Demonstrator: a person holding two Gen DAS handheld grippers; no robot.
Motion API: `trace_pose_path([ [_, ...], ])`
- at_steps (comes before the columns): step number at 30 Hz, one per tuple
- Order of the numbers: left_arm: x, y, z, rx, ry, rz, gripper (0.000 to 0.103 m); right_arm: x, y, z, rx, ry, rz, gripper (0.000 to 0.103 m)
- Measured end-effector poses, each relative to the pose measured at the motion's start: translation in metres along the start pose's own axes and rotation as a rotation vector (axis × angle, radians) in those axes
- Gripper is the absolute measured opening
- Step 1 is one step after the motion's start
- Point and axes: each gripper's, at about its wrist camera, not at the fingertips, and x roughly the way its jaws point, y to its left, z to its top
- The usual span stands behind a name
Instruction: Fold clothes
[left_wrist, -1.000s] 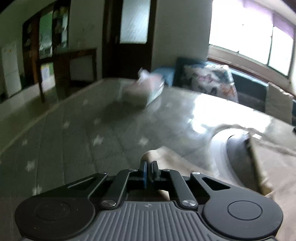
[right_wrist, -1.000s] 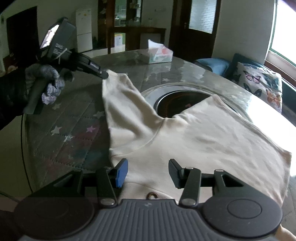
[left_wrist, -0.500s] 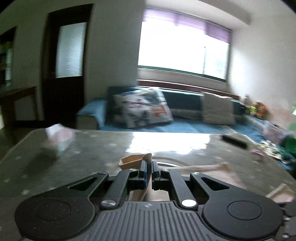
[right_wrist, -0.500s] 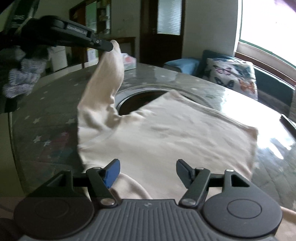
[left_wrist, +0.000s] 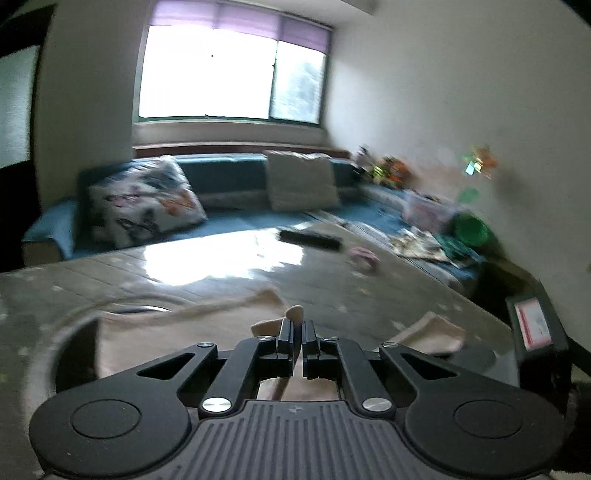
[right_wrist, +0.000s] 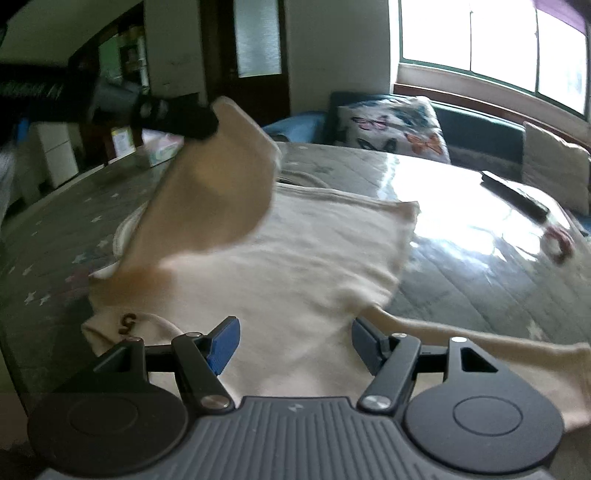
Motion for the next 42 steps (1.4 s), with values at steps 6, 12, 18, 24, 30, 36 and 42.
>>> trace_pose_path([
  [6, 0.021, -0.020, -0.027, 0.025, 0.109, -0.059, 0.008, -0.004, -0.011, -0.009, 0.038, 0.008, -0.023, 0.069],
  [12, 0.012, -0.001, -0.041, 0.030, 0.123, -0.033, 0.050, -0.013, -0.018, -0.015, 0.050, 0.017, -0.048, 0.068],
  [18, -0.009, 0.054, -0.061, 0.017, 0.125, 0.169, 0.050, -0.032, -0.022, -0.012, 0.067, -0.016, -0.055, 0.066],
  [24, -0.031, 0.110, -0.092, -0.075, 0.198, 0.332, 0.049, -0.046, -0.021, -0.003, 0.087, -0.055, -0.049, 0.064],
  [30, -0.024, 0.118, -0.087, -0.110, 0.178, 0.304, 0.048, -0.019, -0.018, 0.000, 0.116, 0.000, -0.035, 0.048],
  [36, 0.001, 0.121, -0.077, -0.117, 0.177, 0.249, 0.043, 0.003, -0.016, -0.001, 0.145, 0.041, -0.030, 0.033],
  [42, 0.011, 0.133, -0.079, -0.166, 0.181, 0.229, 0.008, 0.003, -0.011, 0.004, 0.133, 0.033, -0.045, 0.008],
])
